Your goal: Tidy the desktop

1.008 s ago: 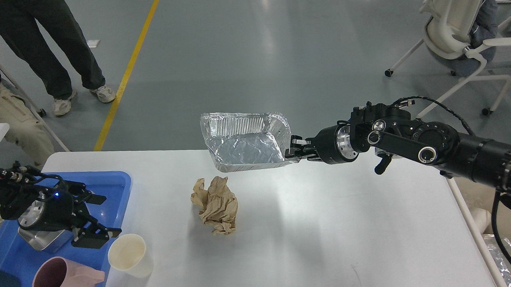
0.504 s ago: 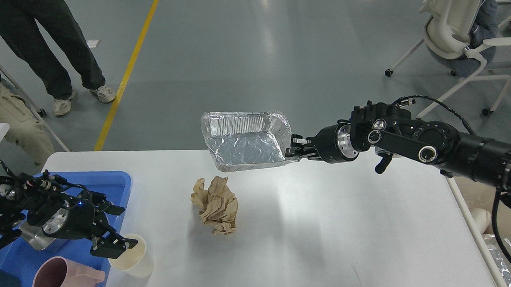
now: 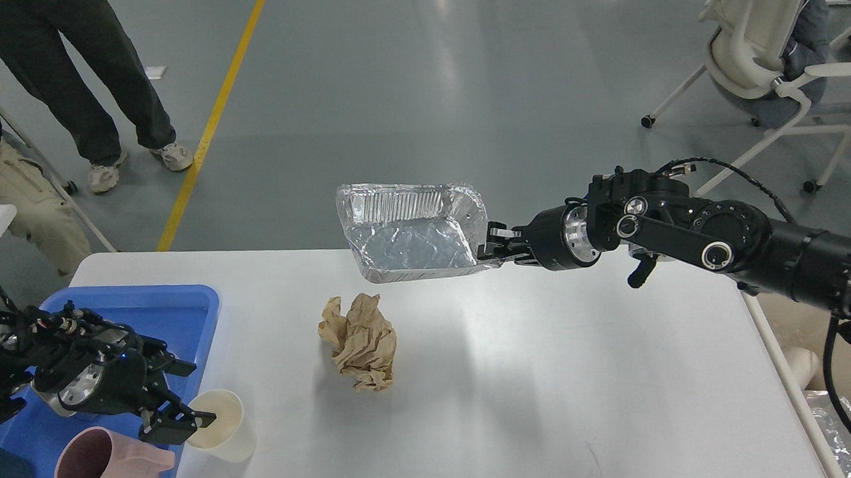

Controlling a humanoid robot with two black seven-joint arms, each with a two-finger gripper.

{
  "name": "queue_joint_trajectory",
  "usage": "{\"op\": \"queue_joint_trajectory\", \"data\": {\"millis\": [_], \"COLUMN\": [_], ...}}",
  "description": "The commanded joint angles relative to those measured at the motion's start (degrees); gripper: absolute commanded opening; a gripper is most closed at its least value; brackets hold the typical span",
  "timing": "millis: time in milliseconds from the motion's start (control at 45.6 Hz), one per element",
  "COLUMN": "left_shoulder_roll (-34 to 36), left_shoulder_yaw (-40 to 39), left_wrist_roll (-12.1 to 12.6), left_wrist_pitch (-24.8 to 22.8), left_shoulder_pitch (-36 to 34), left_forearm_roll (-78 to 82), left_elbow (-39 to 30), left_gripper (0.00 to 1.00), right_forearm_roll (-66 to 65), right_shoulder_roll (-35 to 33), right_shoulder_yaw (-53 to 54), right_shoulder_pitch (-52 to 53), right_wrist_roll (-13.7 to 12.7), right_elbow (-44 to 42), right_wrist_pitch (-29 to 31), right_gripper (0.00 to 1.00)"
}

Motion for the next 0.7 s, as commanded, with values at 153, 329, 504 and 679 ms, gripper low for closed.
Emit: {"op": "queue_joint_trajectory", "data": {"millis": [153,329,504,679], "left_shoulder_roll": [-0.9,-1.9,-1.5,-1.3], "left_shoulder_yaw": [2.9,3.1,3.2,2.8], "left_wrist_roll": [0.3,0.7,0.7,0.7], "left_wrist_pitch": [4.8,4.8,4.8,5.8], "left_shoulder_pitch": [0.0,0.0,0.1,0.1], "left_forearm_roll": [0.0,0.0,0.0,0.0], "left_elbow": [1.4,4.3,4.3,4.4], "left_gripper": [0.33,0.01,0.0,0.0], "right_forearm_roll": [0.0,0.0,0.0,0.0], "right_shoulder_roll": [0.1,0.0,0.1,0.1], "right_shoulder_yaw": [0.9,1.3,1.1,1.1], "right_shoulder_pitch": [0.0,0.0,-0.1,-0.6], "right_wrist_roll": [0.0,0.0,0.0,0.0], "right_elbow": [1.0,1.2,1.2,1.1], "right_wrist_pitch": [0.0,0.0,0.0,0.0], "right_gripper": [0.0,0.0,0.0,0.0]}}
